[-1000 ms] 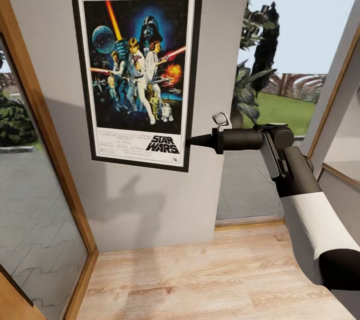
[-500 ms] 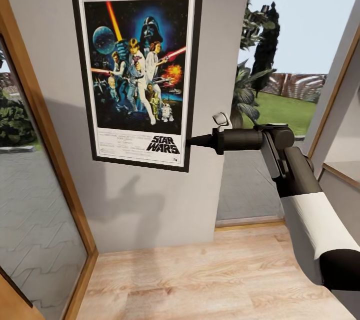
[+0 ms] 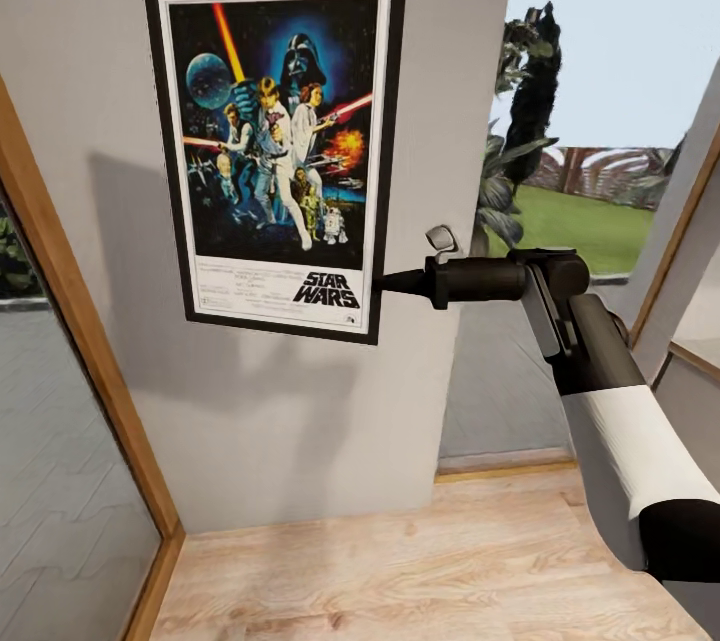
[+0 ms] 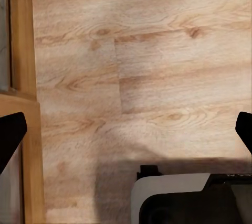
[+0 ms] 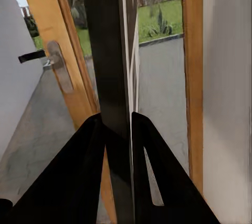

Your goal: Pick up the poster from the kitchen countertop and hang it on one of the wall nails in the kitchen.

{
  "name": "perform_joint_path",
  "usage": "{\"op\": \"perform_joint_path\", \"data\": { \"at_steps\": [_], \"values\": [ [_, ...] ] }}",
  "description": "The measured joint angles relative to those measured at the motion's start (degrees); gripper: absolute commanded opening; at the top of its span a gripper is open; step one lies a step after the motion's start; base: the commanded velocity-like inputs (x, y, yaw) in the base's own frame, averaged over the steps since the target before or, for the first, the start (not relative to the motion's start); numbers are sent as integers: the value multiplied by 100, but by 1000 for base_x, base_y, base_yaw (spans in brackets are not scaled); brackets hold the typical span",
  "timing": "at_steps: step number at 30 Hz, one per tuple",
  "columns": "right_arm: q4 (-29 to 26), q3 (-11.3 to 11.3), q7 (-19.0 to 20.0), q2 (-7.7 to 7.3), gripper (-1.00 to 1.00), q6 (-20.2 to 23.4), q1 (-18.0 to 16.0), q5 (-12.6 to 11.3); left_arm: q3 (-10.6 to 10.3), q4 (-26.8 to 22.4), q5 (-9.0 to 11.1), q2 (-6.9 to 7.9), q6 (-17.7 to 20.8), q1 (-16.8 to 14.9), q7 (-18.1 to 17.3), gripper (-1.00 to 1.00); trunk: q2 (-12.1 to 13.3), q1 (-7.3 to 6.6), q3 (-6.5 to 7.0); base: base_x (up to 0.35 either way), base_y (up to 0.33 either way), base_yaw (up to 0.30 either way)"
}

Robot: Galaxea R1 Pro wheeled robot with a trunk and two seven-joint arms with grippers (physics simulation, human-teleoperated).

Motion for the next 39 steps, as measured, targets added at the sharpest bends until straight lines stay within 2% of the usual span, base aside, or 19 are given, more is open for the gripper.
{"op": "perform_joint_path", "data": {
  "at_steps": [18, 31, 39],
  "values": [
    [0, -7, 0, 5, -100, 7, 0, 14, 1, -1, 0, 0, 1, 0, 0, 100, 0, 0, 0, 318, 52, 0],
    [0, -9, 0, 16, -100, 9, 0, 13, 0, 0, 0, 0, 7, 0, 0, 100, 1, 3, 0, 62, 19, 0],
    [0, -9, 0, 15, -100, 9, 1, 13, 2, -2, 0, 0, 10, 1, 0, 100, 0, 1, 0, 209, 159, 0]
  ]
}}
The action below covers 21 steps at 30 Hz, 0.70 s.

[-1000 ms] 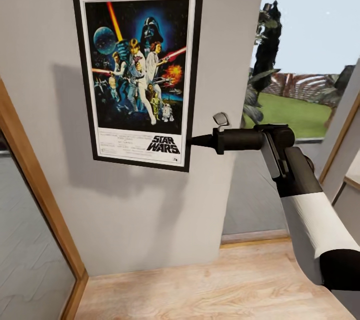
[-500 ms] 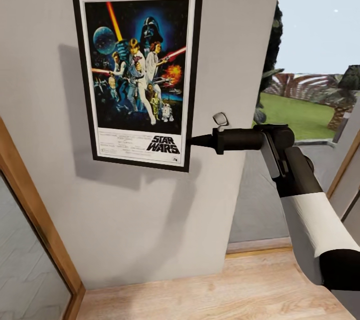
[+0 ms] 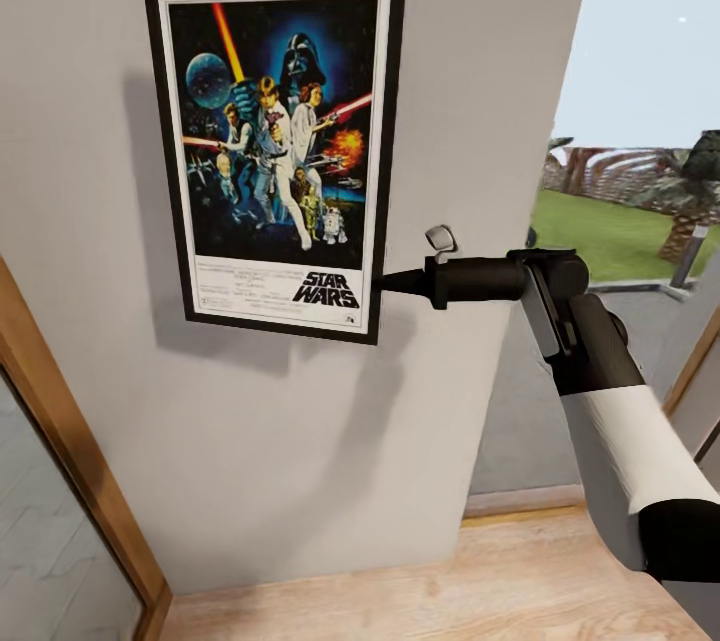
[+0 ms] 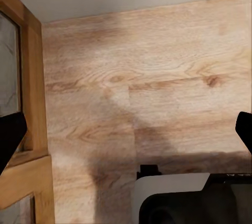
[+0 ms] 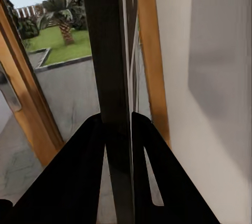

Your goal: Pick up the poster from the kitchen countertop and hang it on one of the wall nails in the kitchen.

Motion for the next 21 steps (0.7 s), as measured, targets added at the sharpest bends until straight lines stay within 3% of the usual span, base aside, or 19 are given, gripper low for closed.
{"op": "perform_joint_path", "data": {
  "at_steps": [13, 21],
  "values": [
    [0, -5, 0, 2, -100, 0, 0, 1, 0, 0, 0, 0, 0, 0, 0, 100, 0, 0, 0, 254, 207, 0],
    [-7, 10, 1, -10, -100, -14, -7, 5, 31, -18, 11, -32, -8, 17, 0, 100, 1, 3, 0, 67, 43, 0]
  ]
}}
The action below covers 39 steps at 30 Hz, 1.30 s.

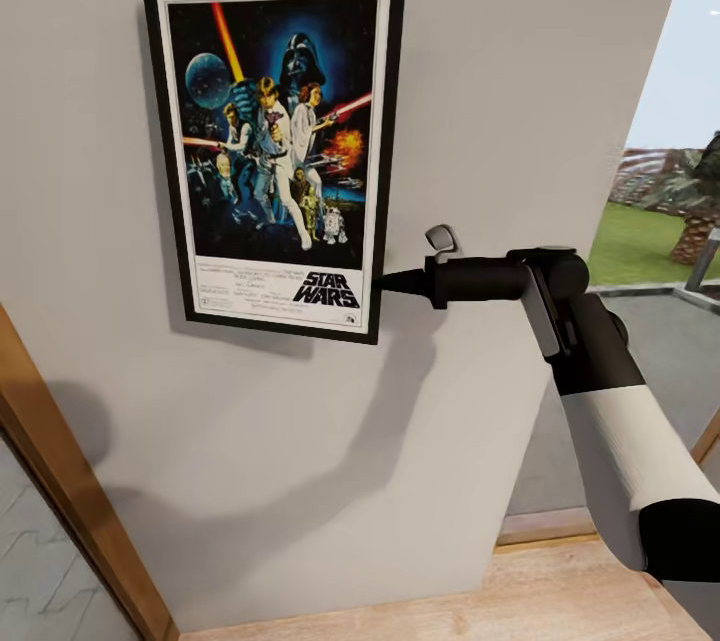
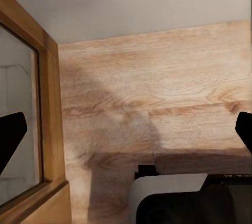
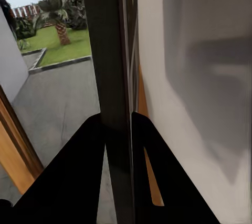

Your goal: Pick up the poster from the kitchen countertop and hang it on one of the wall nails in the kitchen.

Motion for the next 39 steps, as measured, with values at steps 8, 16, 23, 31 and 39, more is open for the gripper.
{"op": "perform_joint_path", "data": {
  "at_steps": [8, 16, 23, 31, 39],
  "values": [
    [-1, 3, 0, -2, -100, -2, -1, 2, 9, -3, 2, -11, -1, 4, 0, 100, 0, 0, 0, 0, 0, 0],
    [-1, 3, 0, -2, -100, -2, -1, 2, 9, -3, 2, -11, -1, 4, 0, 100, 0, 0, 0, 0, 0, 0],
    [16, 12, 2, -4, -100, -4, 0, 1, 23, -2, 9, -14, -2, 6, 0, 100, 0, 0, 0, 0, 0, 0],
    [94, 36, 74, -5, -100, 3, 6, -3, 44, 2, 20, -12, -2, 9, 0, 100, 0, 0, 0, 0, 0, 0],
    [103, 38, 330, -5, -100, -2, 6, 4, 41, 2, 20, -12, -2, 9, 0, 100, 0, 0, 0, 0, 0, 0]
  ]
}}
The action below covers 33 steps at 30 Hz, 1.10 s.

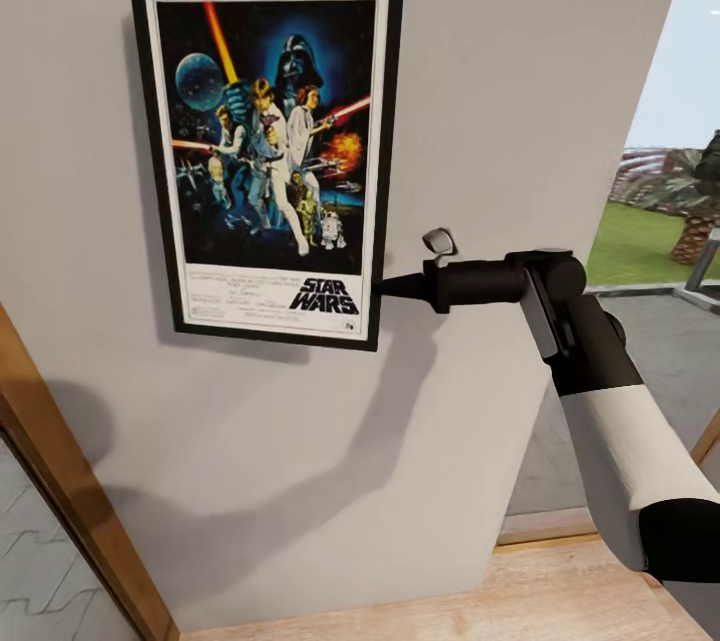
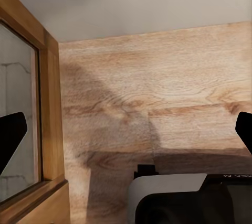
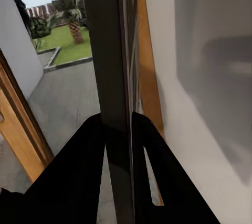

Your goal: Pick up the poster from the kitchen countertop and hang it on one of the wall nails in the kitchen.

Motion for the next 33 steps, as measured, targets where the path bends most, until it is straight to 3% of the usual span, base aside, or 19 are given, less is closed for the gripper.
{"op": "perform_joint_path", "data": {
  "at_steps": [33],
  "values": [
    [1, 4, 47, 0, -100, -10, 0, 36, 30, 7, 0, 0, 2, 0, 0, 100, 0, 0, 0, 2, 0, 0]
  ]
}}
